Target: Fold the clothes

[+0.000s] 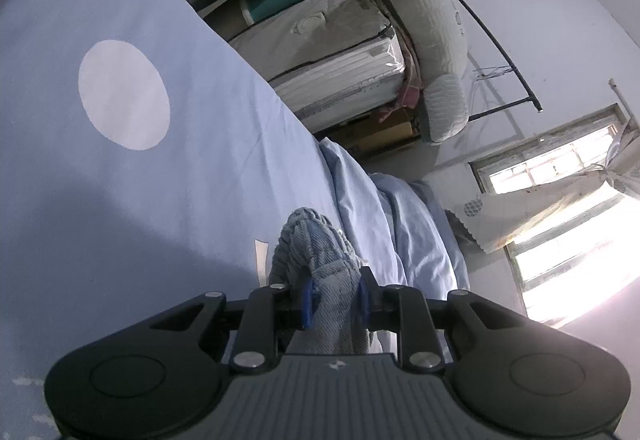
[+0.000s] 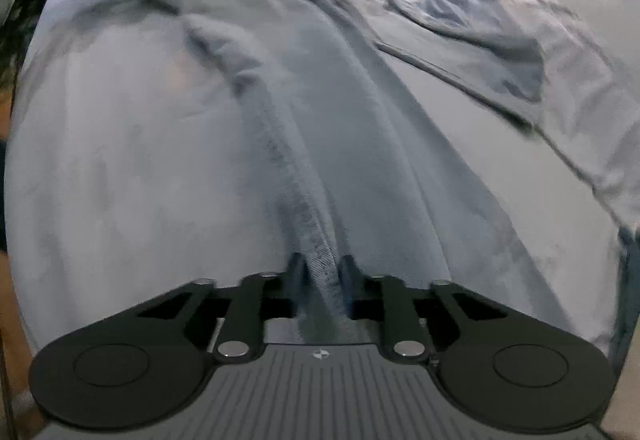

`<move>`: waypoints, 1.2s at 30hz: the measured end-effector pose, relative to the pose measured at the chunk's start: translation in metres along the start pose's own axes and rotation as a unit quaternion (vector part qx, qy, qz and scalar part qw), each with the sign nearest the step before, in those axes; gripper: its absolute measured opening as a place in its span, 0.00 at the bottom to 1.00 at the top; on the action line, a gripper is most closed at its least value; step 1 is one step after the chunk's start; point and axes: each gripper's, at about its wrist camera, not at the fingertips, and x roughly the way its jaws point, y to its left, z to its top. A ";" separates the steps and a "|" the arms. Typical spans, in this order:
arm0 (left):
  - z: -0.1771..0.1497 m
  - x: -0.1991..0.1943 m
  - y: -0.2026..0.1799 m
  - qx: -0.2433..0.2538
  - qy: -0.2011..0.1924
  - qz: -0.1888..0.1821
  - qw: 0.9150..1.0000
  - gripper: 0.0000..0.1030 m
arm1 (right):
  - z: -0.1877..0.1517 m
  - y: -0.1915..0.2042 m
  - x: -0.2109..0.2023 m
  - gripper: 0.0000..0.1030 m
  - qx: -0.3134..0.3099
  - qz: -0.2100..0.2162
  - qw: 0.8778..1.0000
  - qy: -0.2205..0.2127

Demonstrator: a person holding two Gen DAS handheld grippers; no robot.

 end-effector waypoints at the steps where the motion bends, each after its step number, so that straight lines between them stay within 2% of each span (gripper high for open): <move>1: 0.001 -0.002 0.001 -0.003 -0.002 0.000 1.000 0.18 | 0.001 0.005 -0.004 0.08 -0.013 -0.013 1.000 -0.003; 5: 0.005 -0.012 0.003 -0.011 -0.010 -0.003 1.000 0.18 | -0.001 0.030 -0.030 0.06 -0.052 -0.079 0.995 -0.029; 8: 0.013 -0.021 0.005 -0.013 -0.016 -0.003 1.000 0.18 | -0.009 0.047 -0.048 0.05 -0.070 -0.121 0.990 -0.030; 14: 0.028 -0.038 0.009 -0.025 -0.006 -0.005 1.000 0.17 | -0.020 0.064 -0.074 0.05 -0.058 -0.122 0.990 -0.027; 19: 0.043 -0.058 0.017 -0.038 -0.017 -0.001 0.999 0.17 | -0.016 0.080 -0.088 0.05 -0.060 -0.121 0.990 -0.027; 31: 0.064 -0.093 0.056 -0.058 -0.016 0.057 0.997 0.17 | -0.027 0.123 -0.088 0.05 -0.062 -0.063 0.996 0.003; 36: 0.057 -0.091 0.062 -0.032 -0.005 0.094 0.995 0.18 | -0.031 0.120 -0.078 0.06 -0.048 -0.052 0.997 0.012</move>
